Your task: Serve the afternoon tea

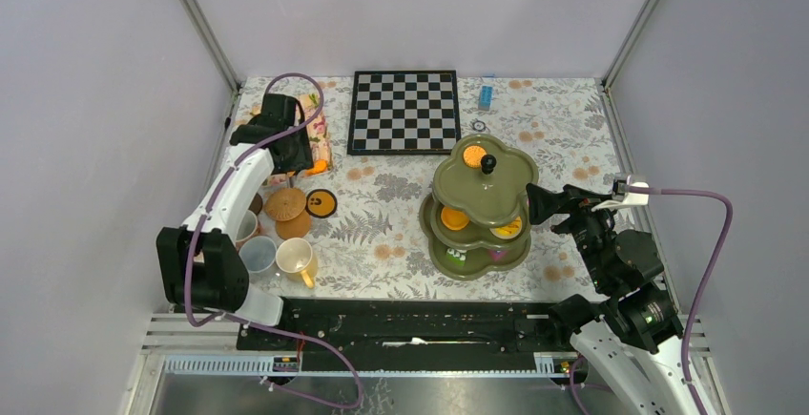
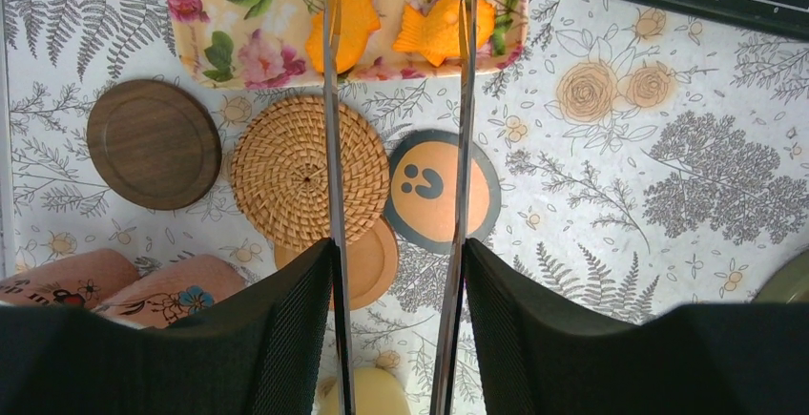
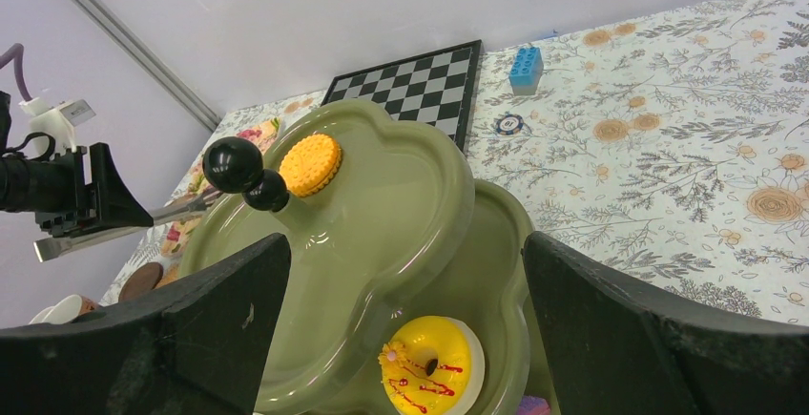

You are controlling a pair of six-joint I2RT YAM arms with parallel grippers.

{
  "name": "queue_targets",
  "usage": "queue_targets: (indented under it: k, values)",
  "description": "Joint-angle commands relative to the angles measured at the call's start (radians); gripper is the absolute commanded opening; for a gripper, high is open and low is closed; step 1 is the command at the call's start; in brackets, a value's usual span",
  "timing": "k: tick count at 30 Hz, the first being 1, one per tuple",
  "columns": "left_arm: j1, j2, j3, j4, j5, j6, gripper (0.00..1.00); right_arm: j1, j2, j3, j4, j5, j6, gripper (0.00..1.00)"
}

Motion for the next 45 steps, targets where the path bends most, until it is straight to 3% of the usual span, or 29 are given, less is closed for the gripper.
queue_targets:
  k: [1, 19, 27, 41, 45]
  values:
    - [0.009, 0.005, 0.002, 0.074, -0.033, -0.014, 0.55, 0.005, 0.002, 0.01, 0.014, 0.006, -0.002, 0.98]
    - [0.056, 0.132, 0.0, 0.172, -0.021, -0.059, 0.56, 0.005, -0.004, 0.008, 0.015, 0.008, -0.004, 0.98]
    - [0.058, 0.127, -0.019, 0.185, -0.027, -0.066, 0.49, 0.005, 0.001, 0.011, 0.015, 0.003, -0.003, 0.98]
    - [0.052, 0.029, 0.069, 0.167, 0.03, -0.02, 0.35, 0.005, 0.012, 0.019, 0.018, 0.004, -0.004, 0.98]
    - [-0.045, -0.063, 0.168, 0.138, 0.072, 0.048, 0.34, 0.005, 0.012, 0.02, 0.021, 0.012, -0.006, 0.98]
